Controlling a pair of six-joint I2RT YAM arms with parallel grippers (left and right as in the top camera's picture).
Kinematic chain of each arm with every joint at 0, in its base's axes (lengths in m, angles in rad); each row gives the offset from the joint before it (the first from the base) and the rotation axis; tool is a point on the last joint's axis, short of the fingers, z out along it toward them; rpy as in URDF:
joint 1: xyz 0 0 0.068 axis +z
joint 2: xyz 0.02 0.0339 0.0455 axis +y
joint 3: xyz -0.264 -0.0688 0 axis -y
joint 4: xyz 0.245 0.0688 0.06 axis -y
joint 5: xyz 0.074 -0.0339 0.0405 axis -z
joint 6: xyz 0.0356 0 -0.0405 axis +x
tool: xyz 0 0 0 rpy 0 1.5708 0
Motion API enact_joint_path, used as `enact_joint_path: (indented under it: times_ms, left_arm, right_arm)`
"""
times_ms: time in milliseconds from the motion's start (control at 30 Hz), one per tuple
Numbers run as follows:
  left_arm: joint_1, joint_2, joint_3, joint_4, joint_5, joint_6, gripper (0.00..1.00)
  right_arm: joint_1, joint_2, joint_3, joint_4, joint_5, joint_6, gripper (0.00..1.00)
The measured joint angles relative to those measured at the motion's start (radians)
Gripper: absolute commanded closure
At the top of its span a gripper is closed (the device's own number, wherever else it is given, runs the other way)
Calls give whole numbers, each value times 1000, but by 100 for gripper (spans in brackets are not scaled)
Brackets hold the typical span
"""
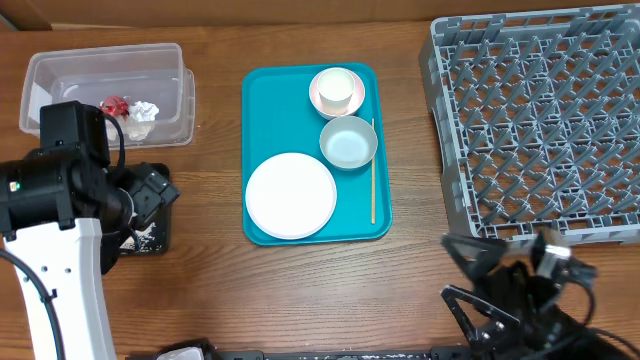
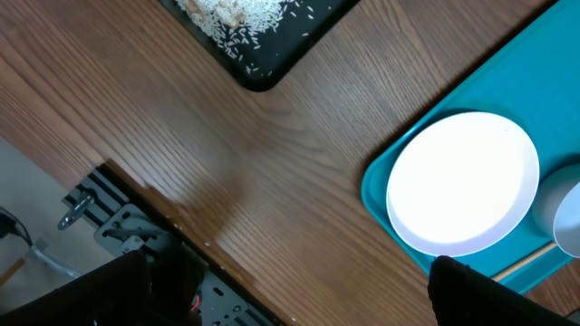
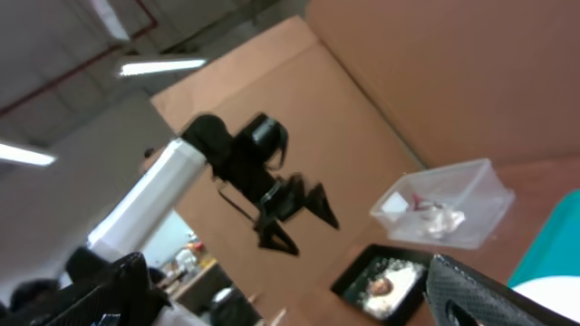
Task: Sort waste into correct bins and load items into the dishwasher
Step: 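Move the right gripper over the grey-white bowl on the teal tray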
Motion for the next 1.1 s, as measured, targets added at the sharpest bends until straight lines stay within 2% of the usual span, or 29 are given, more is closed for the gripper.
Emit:
enact_joint_path:
  times_ms: [200,233,433,567,800,967,1100]
  left_arm:
    - [0,22,0,0,0,0,0]
    - [0,28,0,1,0,0,0]
    - [0,39,0,0,0,0,0]
    - [0,39,0,0,0,0,0]
    - [0,39,0,0,0,0,0]
    - [0,39,0,0,0,0,0]
    - [0,39,0,0,0,0,0]
  right_arm:
    - [0,232,388,-554,87,-333,0]
    - [0,294,476,-697,142,-413,0]
    - [0,509,699,-1025,333,-625,0]
    - [0,623,753,-1104,394,-684,0]
    - [29,752,753,-1119,407,-732,1]
    - [169,841,754,-1119,415,-745,1]
    - [339,953,755,-1114,520,-724,1]
